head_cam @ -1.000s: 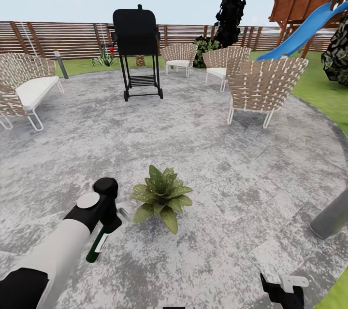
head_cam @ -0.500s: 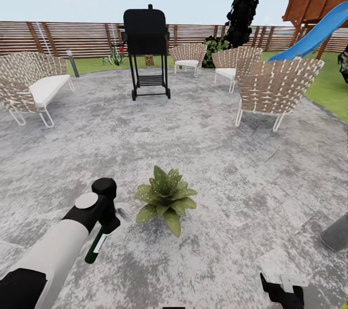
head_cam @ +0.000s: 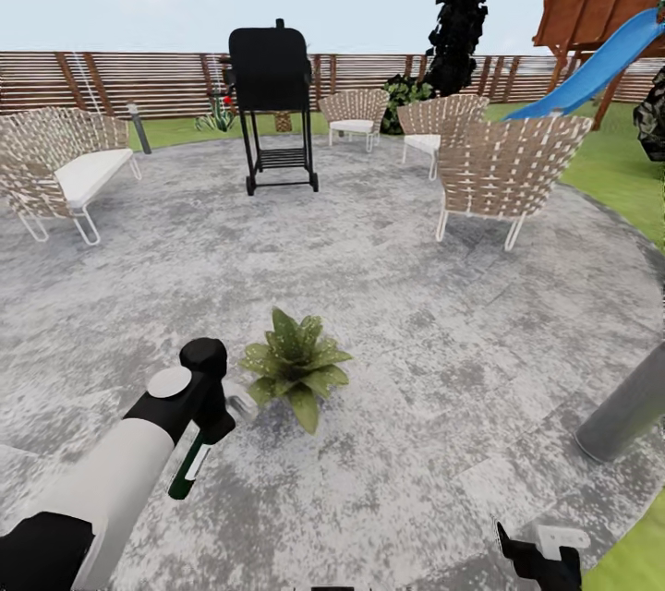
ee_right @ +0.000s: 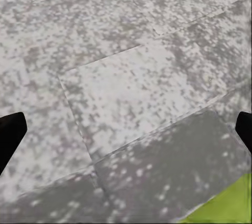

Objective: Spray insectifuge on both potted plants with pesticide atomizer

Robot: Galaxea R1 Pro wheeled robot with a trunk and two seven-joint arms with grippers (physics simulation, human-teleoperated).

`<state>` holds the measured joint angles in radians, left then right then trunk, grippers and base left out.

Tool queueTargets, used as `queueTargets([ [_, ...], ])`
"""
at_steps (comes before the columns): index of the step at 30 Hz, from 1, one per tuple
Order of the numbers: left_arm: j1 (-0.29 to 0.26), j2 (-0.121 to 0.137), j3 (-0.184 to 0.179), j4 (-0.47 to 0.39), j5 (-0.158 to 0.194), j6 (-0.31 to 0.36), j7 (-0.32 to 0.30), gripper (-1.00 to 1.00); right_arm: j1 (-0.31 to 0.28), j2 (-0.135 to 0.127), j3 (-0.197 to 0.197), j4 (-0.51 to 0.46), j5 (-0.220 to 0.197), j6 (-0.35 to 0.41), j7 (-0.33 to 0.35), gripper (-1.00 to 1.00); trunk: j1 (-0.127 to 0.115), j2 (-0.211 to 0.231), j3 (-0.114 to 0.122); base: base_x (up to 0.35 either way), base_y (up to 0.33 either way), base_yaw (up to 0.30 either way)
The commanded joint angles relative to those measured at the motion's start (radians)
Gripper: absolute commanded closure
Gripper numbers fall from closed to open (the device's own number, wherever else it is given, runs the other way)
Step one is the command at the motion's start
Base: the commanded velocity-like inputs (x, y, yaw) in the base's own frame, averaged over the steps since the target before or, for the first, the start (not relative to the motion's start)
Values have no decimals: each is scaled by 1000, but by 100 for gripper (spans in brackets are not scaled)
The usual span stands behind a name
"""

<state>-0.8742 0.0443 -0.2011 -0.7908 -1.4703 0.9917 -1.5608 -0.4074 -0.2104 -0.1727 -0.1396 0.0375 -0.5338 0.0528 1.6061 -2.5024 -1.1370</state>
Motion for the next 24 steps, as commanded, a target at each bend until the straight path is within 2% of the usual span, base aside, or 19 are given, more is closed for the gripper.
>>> queueTargets([
  [1, -3, -4, -5, -2, -8, 11, -10, 100, -1, 0, -8, 1, 4, -3, 6, -100, -1, 0, -1, -245, -195, 0],
  [4, -12, -32, -6, -2, -11, 12, -10, 100, -1, 0, -8, 1, 4, -3, 6, -100, -1, 0, -1, -245, -190, 0],
  [5, -15, -50, -7, -2, -14, 14, -10, 100, -1, 0, -8, 2, 4, -3, 6, -100, -1, 0, -1, -234, -165, 0],
  [8, -32, -65, -8, -3, -17, 15, -10, 100, -1, 0, -8, 2, 4, -3, 6, -100, -1, 0, -1, -205, -131, 0],
  [12, -76, -62, -6, -2, -17, 13, -10, 100, -1, 0, -8, 2, 4, -3, 3, -100, -1, 0, -1, -74, -40, 0],
  [15, -138, -58, -6, 6, -15, 9, -10, 100, -1, 0, -8, 2, 4, -3, 3, -100, -1, 0, -1, -9, -5, -19],
  [18, -170, -54, -5, 9, -15, 7, -10, 100, -1, 0, -8, 2, 4, -3, 2, -100, -1, 0, 1, -1, -1, -186],
  [24, -179, -53, -5, 11, -15, 6, -10, 100, -1, 0, -8, 2, 4, -3, 2, -100, -1, 0, 6, 90, 5, -177],
])
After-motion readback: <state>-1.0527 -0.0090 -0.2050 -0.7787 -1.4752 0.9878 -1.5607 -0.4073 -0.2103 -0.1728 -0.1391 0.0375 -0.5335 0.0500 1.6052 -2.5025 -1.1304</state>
